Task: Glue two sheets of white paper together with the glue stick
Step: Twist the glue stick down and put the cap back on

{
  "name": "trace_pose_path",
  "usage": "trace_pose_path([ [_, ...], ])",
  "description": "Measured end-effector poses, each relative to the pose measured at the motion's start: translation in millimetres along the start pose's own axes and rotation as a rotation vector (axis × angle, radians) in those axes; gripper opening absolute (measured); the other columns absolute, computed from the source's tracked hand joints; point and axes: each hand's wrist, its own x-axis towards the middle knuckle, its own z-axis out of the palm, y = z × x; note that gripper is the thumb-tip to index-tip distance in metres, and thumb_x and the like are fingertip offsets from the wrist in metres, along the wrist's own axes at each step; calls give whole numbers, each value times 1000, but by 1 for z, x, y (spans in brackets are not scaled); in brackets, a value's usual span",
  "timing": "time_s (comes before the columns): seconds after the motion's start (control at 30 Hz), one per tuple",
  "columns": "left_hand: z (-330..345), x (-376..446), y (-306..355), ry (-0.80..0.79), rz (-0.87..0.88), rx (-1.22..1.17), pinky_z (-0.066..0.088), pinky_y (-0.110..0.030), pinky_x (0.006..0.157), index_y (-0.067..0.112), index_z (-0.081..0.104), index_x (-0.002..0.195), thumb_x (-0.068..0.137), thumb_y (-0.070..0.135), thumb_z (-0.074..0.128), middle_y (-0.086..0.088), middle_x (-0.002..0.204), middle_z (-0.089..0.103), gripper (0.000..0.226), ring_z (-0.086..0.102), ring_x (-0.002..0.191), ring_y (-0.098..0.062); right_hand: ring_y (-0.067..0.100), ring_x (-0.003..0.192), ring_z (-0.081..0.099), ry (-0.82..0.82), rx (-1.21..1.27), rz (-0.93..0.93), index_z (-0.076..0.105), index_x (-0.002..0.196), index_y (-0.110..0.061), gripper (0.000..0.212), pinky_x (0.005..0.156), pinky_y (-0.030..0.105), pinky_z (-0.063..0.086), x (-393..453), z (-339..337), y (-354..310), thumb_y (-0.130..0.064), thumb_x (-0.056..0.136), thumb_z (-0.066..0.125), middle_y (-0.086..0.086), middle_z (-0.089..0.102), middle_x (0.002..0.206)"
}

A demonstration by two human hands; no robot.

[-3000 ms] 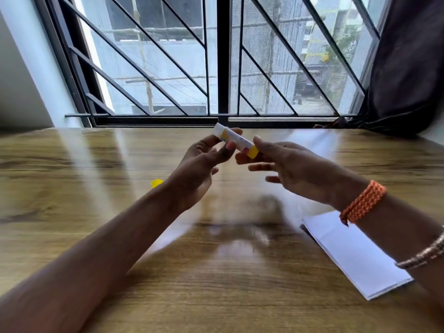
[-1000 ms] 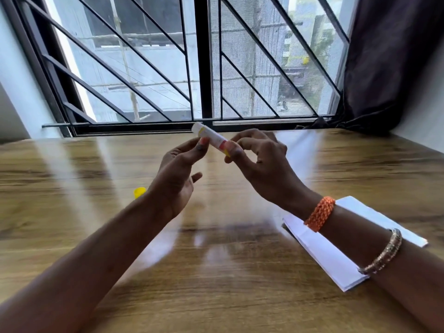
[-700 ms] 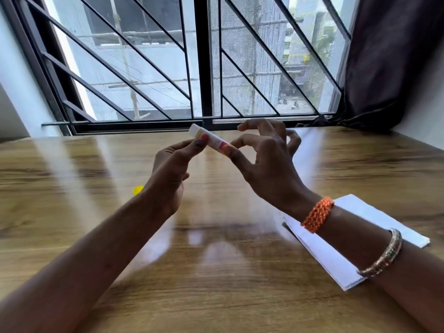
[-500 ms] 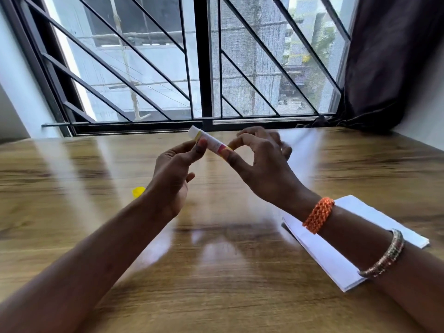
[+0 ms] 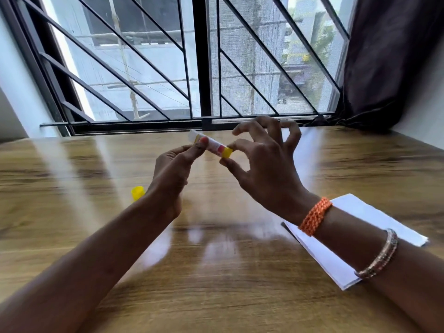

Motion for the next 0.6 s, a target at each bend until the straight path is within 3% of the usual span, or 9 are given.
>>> trace_pose_path([
  [0.07, 1, 0, 1, -23, -25, -63, 36, -34, 83, 26, 71, 74, 77, 41, 63, 25, 80, 66, 17, 49, 98, -4, 19, 121, 43, 21, 63, 10, 71, 90, -26, 22, 97, 36, 11, 1, -1, -1, -44, 80, 65, -8, 60, 113],
  [0.17, 2, -3, 5, -102, -45, -111, 36, -33, 82, 26, 65, 98, 80, 42, 56, 16, 108, 61, 25, 43, 114, -14, 12, 114, 45, -52, 346, 168, 72, 85, -26, 21, 86, 27, 13, 6, 1, -3, -44, 83, 62, -12, 63, 107],
  [0.23, 2, -3, 7, -167, -54, -113, 34, -35, 86, 26, 61, 114, 84, 41, 50, 13, 123, 57, 35, 39, 122, -17, 12, 104, 55, -149, 625, 291, 73, 76, -25, 28, 89, 33, 25, 9, 2, 0, -46, 85, 56, -10, 69, 99],
  [0.33, 1, -2, 7, -207, -84, -109, 32, -38, 92, 24, 58, 120, 88, 38, 48, 11, 123, 56, 37, 36, 127, -19, 17, 94, 64, -276, 863, 387, 74, 72, -23, 35, 88, 44, 45, 10, 0, 5, -49, 86, 55, 1, 74, 90],
  [0.43, 1, -1, 6, -224, -111, -85, 32, -37, 92, 25, 61, 114, 88, 38, 47, 9, 124, 56, 33, 35, 128, -20, 16, 101, 62, -405, 880, 372, 74, 77, -22, 33, 93, 41, 45, 9, 0, 9, -48, 87, 56, 1, 73, 96],
  [0.5, 1, -1, 4, -231, -103, -53, 32, -37, 93, 25, 65, 104, 88, 37, 47, 12, 113, 59, 26, 37, 124, -18, 10, 102, 61, -445, 879, 345, 74, 80, -22, 29, 93, 42, 46, 8, 1, 7, -45, 88, 58, -4, 72, 100],
  [0.6, 1, 0, 3, -136, -69, 7, 34, -35, 88, 22, 68, 97, 85, 37, 53, 13, 97, 63, 24, 45, 113, -13, 7, 108, 55, -333, 671, 310, 76, 83, -26, 29, 96, 41, 33, 7, 7, 6, -50, 85, 59, -13, 68, 104],
])
